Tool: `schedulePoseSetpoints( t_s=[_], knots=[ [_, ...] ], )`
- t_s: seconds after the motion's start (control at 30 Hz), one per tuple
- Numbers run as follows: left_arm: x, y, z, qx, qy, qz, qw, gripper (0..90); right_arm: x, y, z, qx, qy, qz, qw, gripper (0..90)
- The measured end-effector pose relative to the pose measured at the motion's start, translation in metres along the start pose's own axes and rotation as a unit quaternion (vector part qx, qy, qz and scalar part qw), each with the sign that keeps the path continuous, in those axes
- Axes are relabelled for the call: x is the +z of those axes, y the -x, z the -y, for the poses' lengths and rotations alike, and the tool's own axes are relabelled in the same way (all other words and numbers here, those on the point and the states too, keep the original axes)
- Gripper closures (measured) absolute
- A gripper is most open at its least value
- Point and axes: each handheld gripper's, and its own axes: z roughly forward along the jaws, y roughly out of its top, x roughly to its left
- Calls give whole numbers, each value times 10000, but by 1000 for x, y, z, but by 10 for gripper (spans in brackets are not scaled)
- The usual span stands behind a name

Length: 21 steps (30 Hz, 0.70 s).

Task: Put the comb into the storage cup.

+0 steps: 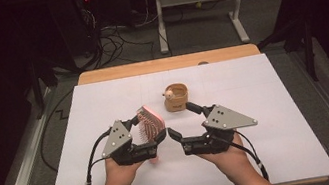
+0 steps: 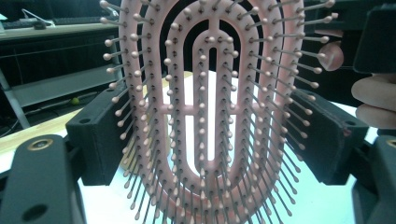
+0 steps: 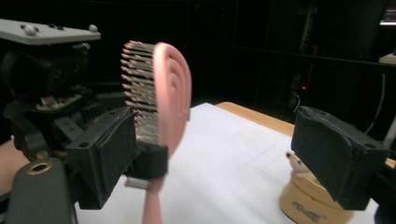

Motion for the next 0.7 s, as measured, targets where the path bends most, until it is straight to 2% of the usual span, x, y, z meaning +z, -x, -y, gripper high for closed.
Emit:
schedulePoseSetpoints(
  t_s=[0.2, 0.4, 0.7],
  knots=[
    [0, 1, 0, 13, -15, 9, 10000, 199, 8, -8, -7, -60, 36, -130, 9999, 159],
    [1, 3, 0, 8, -3, -8, 10000, 199, 16, -14, -13, -19, 67, -271, 9996, 176],
    [1, 3, 0, -4, -1, -18, 10000, 199, 27, -18, -14, -32, -99, -380, 9992, 253]
  ],
)
